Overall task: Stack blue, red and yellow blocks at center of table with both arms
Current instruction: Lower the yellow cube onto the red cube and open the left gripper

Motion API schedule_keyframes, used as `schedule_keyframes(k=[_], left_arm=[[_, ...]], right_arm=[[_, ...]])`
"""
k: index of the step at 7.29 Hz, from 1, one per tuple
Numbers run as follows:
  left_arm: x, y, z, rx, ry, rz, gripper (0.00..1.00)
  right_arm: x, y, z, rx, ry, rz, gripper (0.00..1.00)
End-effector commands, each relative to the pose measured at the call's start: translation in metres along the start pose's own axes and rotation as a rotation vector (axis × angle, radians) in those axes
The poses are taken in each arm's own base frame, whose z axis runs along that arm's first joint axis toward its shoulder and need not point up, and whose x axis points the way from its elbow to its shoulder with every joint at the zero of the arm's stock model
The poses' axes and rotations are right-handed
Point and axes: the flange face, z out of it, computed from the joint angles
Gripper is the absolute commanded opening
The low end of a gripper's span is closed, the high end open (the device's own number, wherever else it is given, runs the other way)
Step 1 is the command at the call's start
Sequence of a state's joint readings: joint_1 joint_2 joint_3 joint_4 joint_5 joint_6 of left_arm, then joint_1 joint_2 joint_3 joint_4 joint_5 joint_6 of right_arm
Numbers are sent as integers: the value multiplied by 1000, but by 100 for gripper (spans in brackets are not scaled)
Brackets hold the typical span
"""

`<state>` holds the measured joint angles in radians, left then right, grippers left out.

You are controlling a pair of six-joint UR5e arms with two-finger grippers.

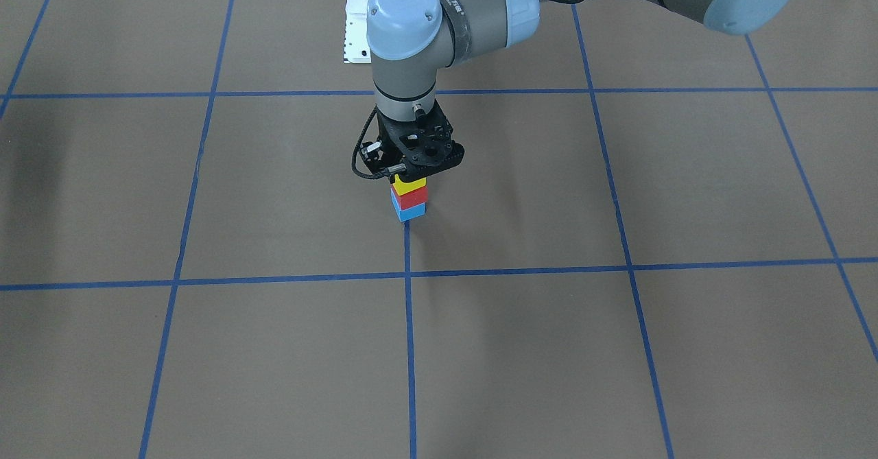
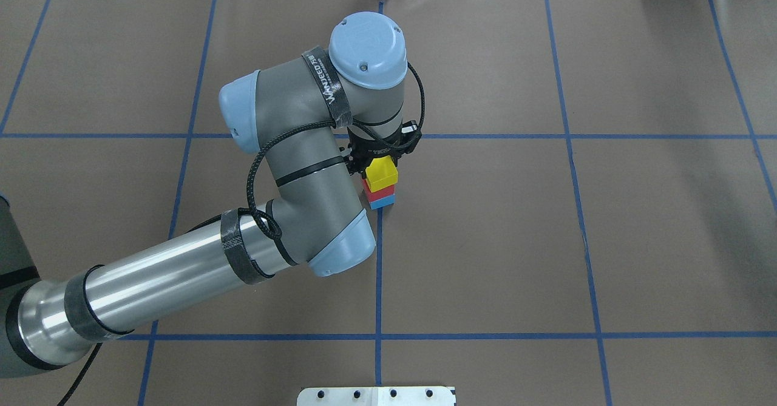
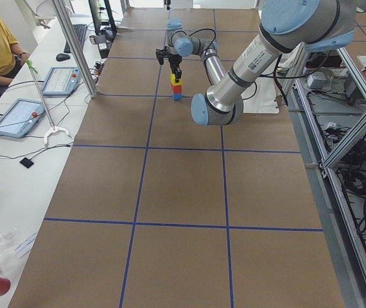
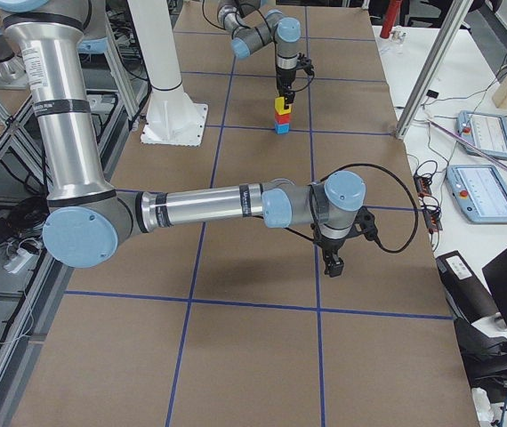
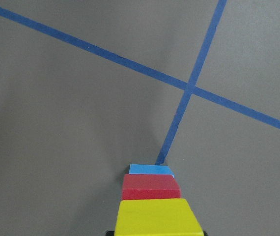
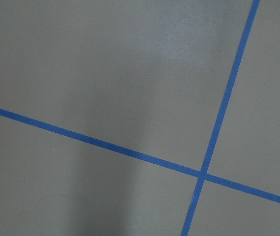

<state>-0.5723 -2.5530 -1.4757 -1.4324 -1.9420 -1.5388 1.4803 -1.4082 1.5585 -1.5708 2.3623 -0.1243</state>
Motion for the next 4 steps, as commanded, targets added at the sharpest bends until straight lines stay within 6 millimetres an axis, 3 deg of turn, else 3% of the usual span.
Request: schedule_keyframes(k=[1,3,4], left_arm=[[0,-1,2,0,1,1,59],[-3,-2,3,1,-4,34,67],[-4,-3,4,1,-5,40,78]], right_arm=[[0,1,1,-1,0,1,100],[0,0,0,0,-3,0,100],[0,0,0,0,-3,0,100]])
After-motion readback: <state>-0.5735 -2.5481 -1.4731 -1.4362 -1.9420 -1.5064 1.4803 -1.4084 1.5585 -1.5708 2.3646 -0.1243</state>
